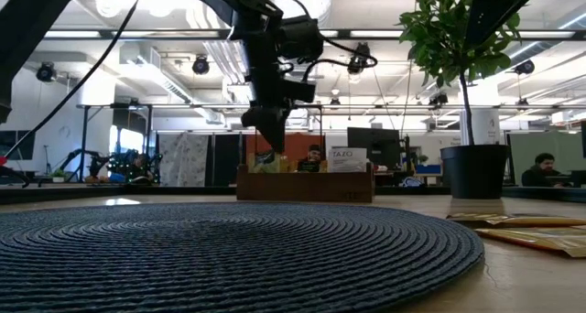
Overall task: Pick & Place Tea
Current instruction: Put the yellow tea bag into the left section of the wooden organizer
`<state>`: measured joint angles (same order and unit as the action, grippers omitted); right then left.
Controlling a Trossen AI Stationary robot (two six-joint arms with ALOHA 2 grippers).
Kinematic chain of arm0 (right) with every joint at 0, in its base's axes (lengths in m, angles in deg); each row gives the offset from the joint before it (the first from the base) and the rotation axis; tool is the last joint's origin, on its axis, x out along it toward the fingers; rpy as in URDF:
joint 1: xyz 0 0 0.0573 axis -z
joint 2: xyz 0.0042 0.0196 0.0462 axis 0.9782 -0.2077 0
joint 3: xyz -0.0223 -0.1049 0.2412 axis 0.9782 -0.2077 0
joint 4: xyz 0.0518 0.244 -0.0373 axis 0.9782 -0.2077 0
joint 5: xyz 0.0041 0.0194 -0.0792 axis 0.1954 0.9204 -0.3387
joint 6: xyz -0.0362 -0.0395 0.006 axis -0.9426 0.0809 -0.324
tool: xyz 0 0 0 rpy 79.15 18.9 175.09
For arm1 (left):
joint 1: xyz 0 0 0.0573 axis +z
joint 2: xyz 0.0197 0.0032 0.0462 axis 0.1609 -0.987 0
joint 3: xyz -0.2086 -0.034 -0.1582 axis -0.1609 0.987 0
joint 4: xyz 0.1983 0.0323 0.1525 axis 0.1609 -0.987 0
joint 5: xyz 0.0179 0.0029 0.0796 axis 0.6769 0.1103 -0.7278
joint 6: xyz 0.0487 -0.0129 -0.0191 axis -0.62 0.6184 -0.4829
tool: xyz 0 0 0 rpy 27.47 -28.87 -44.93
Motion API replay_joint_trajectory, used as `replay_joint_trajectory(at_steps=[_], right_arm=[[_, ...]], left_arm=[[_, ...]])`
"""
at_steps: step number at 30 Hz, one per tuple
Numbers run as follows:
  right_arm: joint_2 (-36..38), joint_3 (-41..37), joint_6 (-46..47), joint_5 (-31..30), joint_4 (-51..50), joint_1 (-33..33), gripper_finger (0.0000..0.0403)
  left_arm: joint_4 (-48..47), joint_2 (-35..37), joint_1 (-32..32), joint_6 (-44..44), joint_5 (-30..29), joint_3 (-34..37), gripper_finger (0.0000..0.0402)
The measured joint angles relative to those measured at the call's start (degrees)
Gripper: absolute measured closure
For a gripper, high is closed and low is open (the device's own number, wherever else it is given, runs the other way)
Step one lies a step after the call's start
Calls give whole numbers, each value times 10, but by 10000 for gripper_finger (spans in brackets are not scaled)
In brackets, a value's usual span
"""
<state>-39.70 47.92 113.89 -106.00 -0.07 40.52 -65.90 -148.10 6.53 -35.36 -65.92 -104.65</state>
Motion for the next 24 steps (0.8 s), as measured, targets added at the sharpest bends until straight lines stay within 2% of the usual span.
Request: replay_joint_trajectory(at_steps=[5,8,11,14,19,24], right_arm=[[0,0,-1,0,0,0,330],[0,0,-2,0,0,0,332],[0,0,-1,0,-1,0,332],[0,0,3,0,-2,0,333],[0,-4,22,1,-3,-2,333],[0,-18,52,1,-4,-10,333]], left_arm=[[20,4,1,30,3,4,362],[66,25,1,61,-4,-1,362],[132,55,8,136,-60,-1,362],[174,79,31,244,-79,21,362],[225,119,46,380,-77,113,362],[342,192,36,474,-76,252,362]])
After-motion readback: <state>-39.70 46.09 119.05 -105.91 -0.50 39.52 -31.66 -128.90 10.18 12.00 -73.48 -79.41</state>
